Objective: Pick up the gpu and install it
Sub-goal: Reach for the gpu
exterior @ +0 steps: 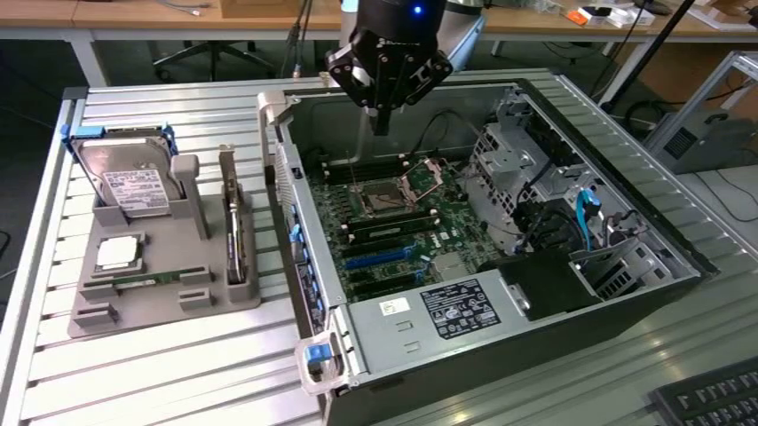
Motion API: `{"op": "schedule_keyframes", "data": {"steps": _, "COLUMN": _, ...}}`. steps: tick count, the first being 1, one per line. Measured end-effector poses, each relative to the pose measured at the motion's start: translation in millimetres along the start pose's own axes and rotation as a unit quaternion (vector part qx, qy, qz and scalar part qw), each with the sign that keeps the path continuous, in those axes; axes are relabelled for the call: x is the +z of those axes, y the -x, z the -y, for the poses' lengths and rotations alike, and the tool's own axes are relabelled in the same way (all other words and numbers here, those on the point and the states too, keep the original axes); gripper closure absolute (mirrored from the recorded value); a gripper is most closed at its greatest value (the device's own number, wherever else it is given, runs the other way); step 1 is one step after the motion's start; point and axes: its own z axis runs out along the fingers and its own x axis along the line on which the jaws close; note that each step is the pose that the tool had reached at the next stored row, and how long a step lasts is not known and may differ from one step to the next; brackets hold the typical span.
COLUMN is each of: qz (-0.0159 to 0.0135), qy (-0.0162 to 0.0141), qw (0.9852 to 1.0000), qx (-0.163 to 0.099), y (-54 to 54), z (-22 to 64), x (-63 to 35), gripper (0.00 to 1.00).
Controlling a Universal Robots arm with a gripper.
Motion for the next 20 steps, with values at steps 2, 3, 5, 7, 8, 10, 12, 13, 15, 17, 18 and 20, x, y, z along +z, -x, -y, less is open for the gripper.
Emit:
{"op": "schedule_keyframes", "data": {"steps": 2, "qz": 0.0000, "qy": 0.0000, "qw": 1.0000, "qx": 0.000, "y": -0.4, "z": 0.0, "x": 0.0, "gripper": 0.89}}
{"op": "schedule_keyframes", "data": {"steps": 3, "qz": 0.0000, "qy": 0.0000, "qw": 1.0000, "qx": 0.000, "y": -0.5, "z": 0.0, "x": 0.0, "gripper": 0.89}}
{"op": "schedule_keyframes", "data": {"steps": 5, "qz": 0.0000, "qy": 0.0000, "qw": 1.0000, "qx": 0.000, "y": -1.1, "z": 0.1, "x": 0.0, "gripper": 0.89}}
{"op": "schedule_keyframes", "data": {"steps": 7, "qz": 0.0000, "qy": 0.0000, "qw": 1.0000, "qx": 0.000, "y": -1.6, "z": 0.1, "x": -0.1, "gripper": 0.89}}
{"op": "schedule_keyframes", "data": {"steps": 8, "qz": 0.0000, "qy": 0.0000, "qw": 1.0000, "qx": 0.000, "y": -1.7, "z": 0.1, "x": -0.1, "gripper": 0.89}}
{"op": "schedule_keyframes", "data": {"steps": 10, "qz": 0.0000, "qy": 0.0000, "qw": 1.0000, "qx": 0.000, "y": -2.2, "z": 0.2, "x": -0.1, "gripper": 0.89}}
{"op": "schedule_keyframes", "data": {"steps": 12, "qz": 0.0000, "qy": 0.0000, "qw": 1.0000, "qx": 0.000, "y": -2.4, "z": 0.2, "x": -0.1, "gripper": 0.89}}
{"op": "schedule_keyframes", "data": {"steps": 13, "qz": 0.0000, "qy": 0.0000, "qw": 1.0000, "qx": 0.000, "y": -2.6, "z": 0.2, "x": -0.1, "gripper": 0.89}}
{"op": "schedule_keyframes", "data": {"steps": 15, "qz": 0.0000, "qy": 0.0000, "qw": 1.0000, "qx": 0.000, "y": -3.0, "z": 0.2, "x": -0.1, "gripper": 0.89}}
{"op": "schedule_keyframes", "data": {"steps": 17, "qz": 0.0000, "qy": 0.0000, "qw": 1.0000, "qx": 0.000, "y": -3.4, "z": 0.3, "x": -0.1, "gripper": 0.89}}
{"op": "schedule_keyframes", "data": {"steps": 18, "qz": 0.0000, "qy": 0.0000, "qw": 1.0000, "qx": 0.000, "y": -3.6, "z": 0.3, "x": -0.1, "gripper": 0.89}}
{"op": "schedule_keyframes", "data": {"steps": 20, "qz": 0.0000, "qy": 0.0000, "qw": 1.0000, "qx": 0.000, "y": -4.0, "z": 0.3, "x": -0.1, "gripper": 0.89}}
